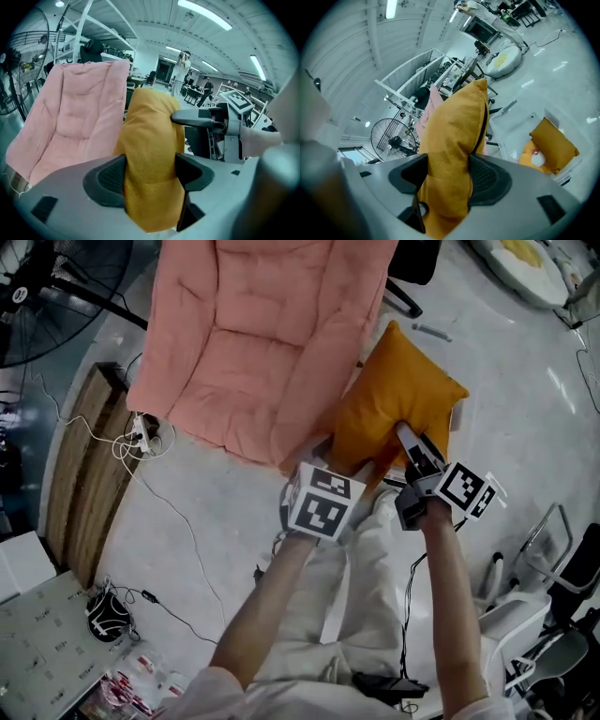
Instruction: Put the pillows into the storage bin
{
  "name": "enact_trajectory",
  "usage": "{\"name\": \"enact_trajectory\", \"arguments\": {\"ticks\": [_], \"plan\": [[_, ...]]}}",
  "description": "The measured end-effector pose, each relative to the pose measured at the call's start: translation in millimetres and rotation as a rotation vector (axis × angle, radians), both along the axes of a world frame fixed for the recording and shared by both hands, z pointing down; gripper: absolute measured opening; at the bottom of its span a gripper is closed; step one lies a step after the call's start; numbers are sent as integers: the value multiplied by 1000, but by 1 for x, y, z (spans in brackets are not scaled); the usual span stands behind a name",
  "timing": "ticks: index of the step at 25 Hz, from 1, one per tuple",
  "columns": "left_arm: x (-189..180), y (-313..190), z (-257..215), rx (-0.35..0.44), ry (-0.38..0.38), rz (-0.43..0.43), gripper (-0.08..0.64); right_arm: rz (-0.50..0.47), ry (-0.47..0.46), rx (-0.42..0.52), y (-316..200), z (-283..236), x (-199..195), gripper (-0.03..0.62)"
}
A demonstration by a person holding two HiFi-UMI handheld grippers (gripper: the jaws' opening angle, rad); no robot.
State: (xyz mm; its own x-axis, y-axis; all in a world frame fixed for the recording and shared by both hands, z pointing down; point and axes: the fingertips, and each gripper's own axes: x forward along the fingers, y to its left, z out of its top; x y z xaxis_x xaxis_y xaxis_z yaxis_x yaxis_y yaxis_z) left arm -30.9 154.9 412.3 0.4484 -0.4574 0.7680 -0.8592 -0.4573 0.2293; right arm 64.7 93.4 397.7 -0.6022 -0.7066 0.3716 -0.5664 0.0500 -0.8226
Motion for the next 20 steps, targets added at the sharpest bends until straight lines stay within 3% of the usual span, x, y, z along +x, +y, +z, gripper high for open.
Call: {"name": "enact_trajectory", "arguments": {"ticks": [5, 20], "plan": [[39, -15, 27, -42, -1, 2, 345, 12, 21, -40, -13, 29, 39, 284], [137, -74, 132, -206, 16, -101, 344, -85, 67, -171, -82, 139, 131, 281]]}}
